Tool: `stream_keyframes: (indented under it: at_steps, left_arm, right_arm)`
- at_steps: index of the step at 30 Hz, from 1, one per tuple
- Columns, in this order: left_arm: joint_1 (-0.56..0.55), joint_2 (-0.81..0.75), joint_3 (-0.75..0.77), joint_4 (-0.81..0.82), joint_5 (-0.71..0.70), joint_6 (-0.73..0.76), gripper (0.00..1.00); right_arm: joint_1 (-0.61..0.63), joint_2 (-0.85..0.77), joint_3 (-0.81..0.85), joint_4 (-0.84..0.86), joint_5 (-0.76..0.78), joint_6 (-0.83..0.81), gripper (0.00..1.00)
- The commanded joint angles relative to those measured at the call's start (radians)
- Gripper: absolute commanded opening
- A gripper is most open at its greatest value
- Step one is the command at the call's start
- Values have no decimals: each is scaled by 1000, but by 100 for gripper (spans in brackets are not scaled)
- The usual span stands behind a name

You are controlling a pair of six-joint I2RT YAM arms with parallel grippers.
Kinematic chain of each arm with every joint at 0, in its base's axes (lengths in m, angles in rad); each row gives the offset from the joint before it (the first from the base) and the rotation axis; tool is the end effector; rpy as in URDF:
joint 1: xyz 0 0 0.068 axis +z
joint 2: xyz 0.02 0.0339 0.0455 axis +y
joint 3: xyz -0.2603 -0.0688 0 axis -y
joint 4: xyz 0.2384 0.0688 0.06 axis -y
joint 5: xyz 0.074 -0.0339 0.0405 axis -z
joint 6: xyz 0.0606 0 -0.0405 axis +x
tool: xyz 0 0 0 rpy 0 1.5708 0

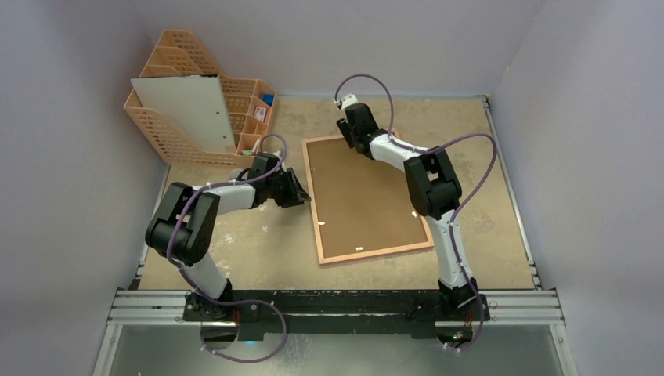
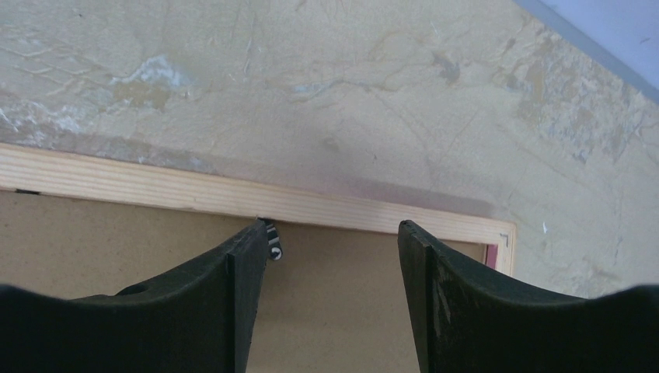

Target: Put the photo into the frame

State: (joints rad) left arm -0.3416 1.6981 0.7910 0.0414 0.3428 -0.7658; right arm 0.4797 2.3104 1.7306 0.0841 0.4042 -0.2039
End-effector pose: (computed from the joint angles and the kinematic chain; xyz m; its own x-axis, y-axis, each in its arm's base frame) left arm 0.3061 -0.1305 0.1210 -0.8782 -0.3806 -0.2898 -0.1220 0.7639 -0.6337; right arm 0.4917 0.2289 0.1637 -0.3894 -0.4125 -0.8235 -0.2004 0.9107 -0.3613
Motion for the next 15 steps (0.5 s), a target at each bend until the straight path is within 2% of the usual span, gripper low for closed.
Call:
stream_keyframes:
  at_steps: [1, 7, 10, 15]
  left_arm:
    - [-4, 37, -13, -110, -71, 39, 30]
    - [-4, 31, -16, -115, -74, 42, 30]
    - [-4, 28, -18, -115, -76, 42, 30]
    - [-4, 21, -21, -81, -50, 45, 43]
  right_arm:
    - [-1, 25, 64, 14, -27, -38, 66]
    - [-1, 42, 78, -14, -38, -38, 64]
    - [0, 7, 41, -19, -125, -22, 63]
    - [0, -34, 16, 1, -187, -5, 64]
